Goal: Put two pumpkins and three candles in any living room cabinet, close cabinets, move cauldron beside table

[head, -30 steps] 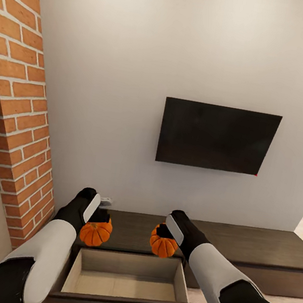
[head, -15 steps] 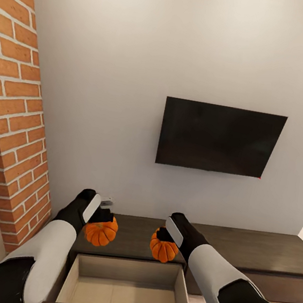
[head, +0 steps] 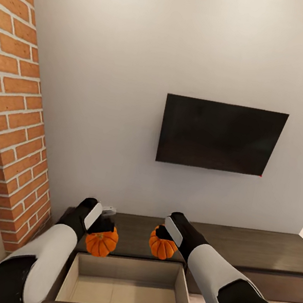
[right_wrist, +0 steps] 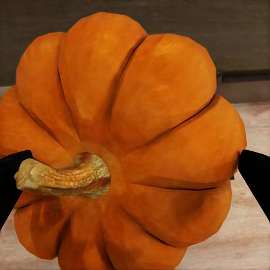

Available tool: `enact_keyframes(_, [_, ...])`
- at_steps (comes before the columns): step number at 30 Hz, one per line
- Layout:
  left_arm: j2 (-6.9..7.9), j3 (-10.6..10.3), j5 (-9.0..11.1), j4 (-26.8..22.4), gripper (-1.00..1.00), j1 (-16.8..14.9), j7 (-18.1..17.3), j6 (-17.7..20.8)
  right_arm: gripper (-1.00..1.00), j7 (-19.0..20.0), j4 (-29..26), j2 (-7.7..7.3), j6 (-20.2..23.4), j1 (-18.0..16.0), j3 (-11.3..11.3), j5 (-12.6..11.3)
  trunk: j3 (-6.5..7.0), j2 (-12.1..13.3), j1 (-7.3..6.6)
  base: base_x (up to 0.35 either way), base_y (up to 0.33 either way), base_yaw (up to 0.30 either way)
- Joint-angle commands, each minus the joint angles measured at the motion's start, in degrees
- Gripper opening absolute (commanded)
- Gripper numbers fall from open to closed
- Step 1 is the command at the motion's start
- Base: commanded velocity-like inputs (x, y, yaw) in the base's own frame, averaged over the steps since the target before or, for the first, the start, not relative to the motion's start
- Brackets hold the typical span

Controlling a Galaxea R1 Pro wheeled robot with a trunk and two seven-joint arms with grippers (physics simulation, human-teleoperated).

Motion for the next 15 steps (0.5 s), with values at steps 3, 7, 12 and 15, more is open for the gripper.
enact_keyframes(3, [0.09,0.2,0.6,2.4,-1.00,-0.1,0.7,0.0,-1.00,-0.5,0.6,1.06,0.5,0.0,0.4,-0.8,-0.61,-1.3,0.67,0.000,0.000,0.000])
enact_keyframes(7, [0.04,0.2,0.6,4.3,-1.00,-0.1,0.8,0.3,-1.00,-0.5,2.4,1.83,1.1,0.0,0.4,-0.8,-1.33,-2.9,1.55,0.000,0.000,0.000])
enact_keyframes(12, [0.10,0.2,0.6,4.6,-1.00,-0.1,2.5,3.7,-1.00,-0.5,2.8,1.96,5.0,0.0,0.4,-0.8,-2.23,-4.9,2.65,0.000,0.000,0.000])
enact_keyframes(15, [0.07,0.2,0.6,4.6,-1.00,-0.1,3.0,4.1,-1.00,-0.5,3.1,1.92,5.5,0.0,0.2,-0.8,-2.77,-6.1,3.31,0.000,0.000,0.000])
